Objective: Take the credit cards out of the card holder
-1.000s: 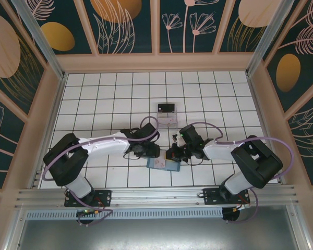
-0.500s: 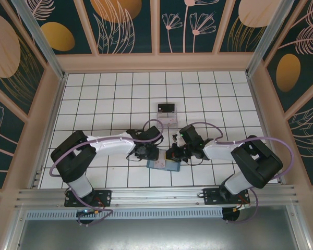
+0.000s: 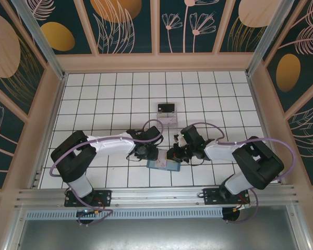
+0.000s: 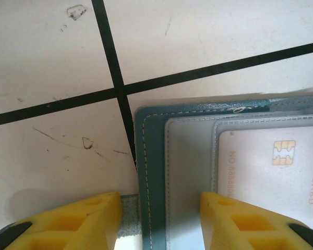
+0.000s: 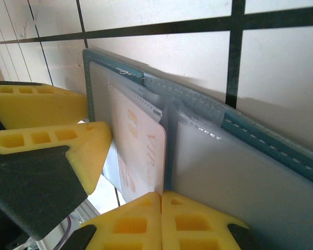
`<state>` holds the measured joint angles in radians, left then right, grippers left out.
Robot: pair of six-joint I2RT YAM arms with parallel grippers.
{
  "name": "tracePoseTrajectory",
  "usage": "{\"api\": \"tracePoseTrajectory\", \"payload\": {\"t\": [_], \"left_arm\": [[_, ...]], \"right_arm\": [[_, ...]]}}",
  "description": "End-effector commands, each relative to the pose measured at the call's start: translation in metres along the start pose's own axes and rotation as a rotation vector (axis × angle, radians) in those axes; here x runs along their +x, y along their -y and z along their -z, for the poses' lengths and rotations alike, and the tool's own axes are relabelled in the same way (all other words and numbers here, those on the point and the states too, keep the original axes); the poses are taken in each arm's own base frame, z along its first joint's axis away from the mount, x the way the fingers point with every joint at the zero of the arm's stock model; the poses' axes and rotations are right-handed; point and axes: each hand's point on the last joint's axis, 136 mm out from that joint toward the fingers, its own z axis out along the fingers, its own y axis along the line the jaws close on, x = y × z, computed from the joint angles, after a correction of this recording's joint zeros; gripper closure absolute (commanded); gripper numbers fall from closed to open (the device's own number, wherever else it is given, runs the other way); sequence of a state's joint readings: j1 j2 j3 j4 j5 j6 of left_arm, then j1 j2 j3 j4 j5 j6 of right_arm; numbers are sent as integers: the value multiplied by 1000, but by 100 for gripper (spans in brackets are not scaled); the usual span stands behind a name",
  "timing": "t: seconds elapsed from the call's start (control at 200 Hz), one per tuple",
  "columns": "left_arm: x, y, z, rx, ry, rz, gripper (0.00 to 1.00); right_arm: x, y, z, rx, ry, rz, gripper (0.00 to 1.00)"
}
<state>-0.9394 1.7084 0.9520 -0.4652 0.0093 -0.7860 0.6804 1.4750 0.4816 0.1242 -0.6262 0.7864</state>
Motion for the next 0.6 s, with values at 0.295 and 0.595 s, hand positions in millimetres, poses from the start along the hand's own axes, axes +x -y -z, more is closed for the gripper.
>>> {"api": "tracePoseTrajectory", "payload": {"t": [0.295, 0.595], "left_arm": [[28, -45, -17, -178, -93, -7, 56], [27, -46, -13, -184, -77, -2, 57]], "right_arm": [[4, 15, 8, 45, 14, -14, 93], [4, 14, 9, 40, 16, -16, 89]]}}
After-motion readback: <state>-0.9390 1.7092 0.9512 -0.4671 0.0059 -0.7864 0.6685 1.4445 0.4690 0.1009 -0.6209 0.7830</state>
